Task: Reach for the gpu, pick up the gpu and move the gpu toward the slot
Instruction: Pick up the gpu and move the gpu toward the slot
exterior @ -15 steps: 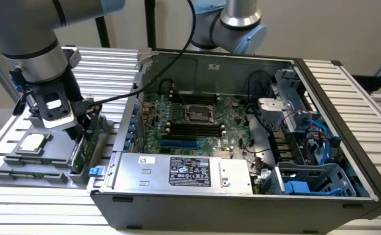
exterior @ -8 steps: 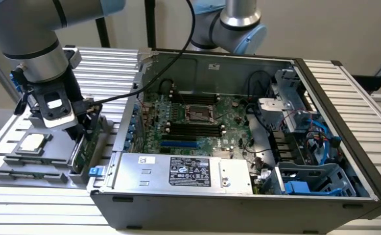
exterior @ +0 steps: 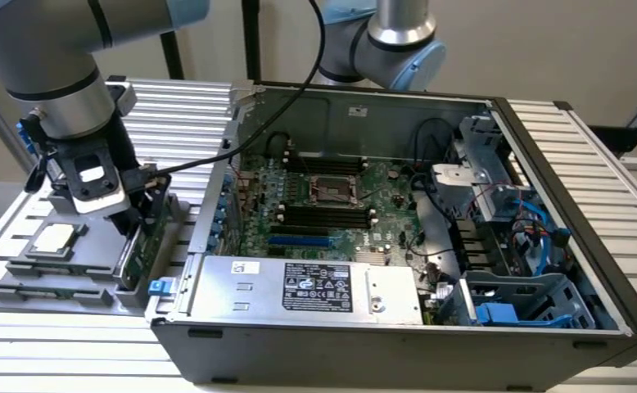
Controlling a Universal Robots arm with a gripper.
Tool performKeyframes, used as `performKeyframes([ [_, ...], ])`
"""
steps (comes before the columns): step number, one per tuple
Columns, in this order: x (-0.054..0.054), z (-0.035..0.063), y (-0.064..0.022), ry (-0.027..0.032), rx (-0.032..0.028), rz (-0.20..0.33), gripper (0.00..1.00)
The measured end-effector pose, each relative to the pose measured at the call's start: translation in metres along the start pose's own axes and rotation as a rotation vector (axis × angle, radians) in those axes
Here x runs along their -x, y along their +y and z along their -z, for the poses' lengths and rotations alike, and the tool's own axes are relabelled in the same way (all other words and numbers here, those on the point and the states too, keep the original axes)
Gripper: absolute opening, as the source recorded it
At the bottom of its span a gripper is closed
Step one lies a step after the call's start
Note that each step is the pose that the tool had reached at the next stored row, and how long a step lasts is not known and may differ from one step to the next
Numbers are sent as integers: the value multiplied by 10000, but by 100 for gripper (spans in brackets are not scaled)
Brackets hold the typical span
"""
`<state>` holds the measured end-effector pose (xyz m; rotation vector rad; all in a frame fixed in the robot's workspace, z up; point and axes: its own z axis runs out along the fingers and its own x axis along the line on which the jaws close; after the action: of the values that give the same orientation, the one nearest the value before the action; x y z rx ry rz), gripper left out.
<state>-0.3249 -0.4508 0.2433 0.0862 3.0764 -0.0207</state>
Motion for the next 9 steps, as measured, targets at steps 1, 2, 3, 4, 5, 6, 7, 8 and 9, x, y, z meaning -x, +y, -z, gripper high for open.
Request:
performKeyframes([
  [1,0,-2,0,1,-5,1,42],
  [2,0,-4,1,1,-7,0,42],
  [3,-1,-6,2,1,-7,0,42],
  [4,-1,-8,3,-1,-6,0,42],
  [5,-1,-9,3,0,-7,0,42],
  [6,-1,-10,3,0,-8,1,42],
  [7,-1,-11,4,-1,-7,1,42],
  [8,-1,-12,4,0,-8,1,40],
  [9,-1,-12,4,0,-8,1,40],
])
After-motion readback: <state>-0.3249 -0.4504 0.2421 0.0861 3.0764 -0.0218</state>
